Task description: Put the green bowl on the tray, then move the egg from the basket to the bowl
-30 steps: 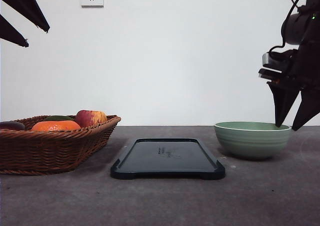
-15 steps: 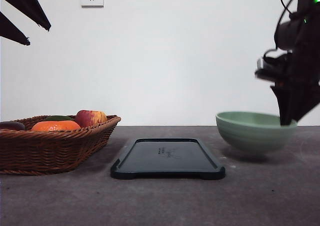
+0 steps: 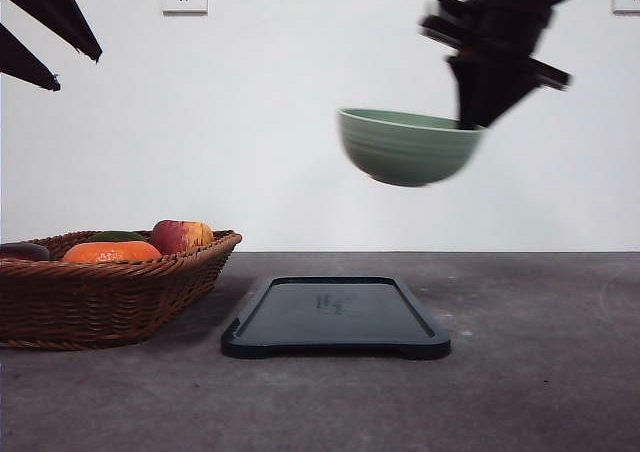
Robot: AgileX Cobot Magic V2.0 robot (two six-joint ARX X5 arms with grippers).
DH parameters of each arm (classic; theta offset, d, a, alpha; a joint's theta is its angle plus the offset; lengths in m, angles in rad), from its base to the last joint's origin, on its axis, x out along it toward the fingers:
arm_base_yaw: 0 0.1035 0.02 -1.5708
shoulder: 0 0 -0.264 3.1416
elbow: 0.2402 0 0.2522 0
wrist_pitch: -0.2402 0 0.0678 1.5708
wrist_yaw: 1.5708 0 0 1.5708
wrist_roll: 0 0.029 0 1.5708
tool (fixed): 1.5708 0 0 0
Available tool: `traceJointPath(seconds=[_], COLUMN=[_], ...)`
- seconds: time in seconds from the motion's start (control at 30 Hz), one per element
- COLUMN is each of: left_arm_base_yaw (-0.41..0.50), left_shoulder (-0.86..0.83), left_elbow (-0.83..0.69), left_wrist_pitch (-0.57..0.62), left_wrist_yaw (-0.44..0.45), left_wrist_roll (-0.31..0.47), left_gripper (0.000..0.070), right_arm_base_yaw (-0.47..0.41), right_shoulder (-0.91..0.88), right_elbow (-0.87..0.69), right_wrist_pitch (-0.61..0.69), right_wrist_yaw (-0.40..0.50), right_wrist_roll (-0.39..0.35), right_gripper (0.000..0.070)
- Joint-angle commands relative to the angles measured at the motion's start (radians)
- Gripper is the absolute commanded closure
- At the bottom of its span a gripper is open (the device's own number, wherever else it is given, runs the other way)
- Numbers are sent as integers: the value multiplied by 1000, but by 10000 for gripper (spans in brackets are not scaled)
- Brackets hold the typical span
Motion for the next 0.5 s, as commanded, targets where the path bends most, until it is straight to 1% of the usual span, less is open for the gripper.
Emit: traceJointPath(seconds=[0.0,0.13,0.27,0.33,0.47], left_arm_base_yaw=[-2,-2,-2,-2,-2], left_shoulder=[8,8,8,8,8], left_elbow=[25,25,25,25,25], left_wrist_pitch=[10,10,9,9,9], left_wrist_yaw=[5,6,6,5,6], left_wrist_roll=[0,0,-1,-1,0], left_gripper=[350,350,350,350,350], right_arm_base_yaw=[27,82,118,131,137], right_shoulder=[60,141,212,243,291], right_elbow=[44,114,149,153,153], right_wrist_pitch=[-3,-5,3,6,11], right_wrist_yaw=[9,11,29,47,49], right_wrist_roll=[17,17,17,17,17], right_gripper=[700,700,700,700,700])
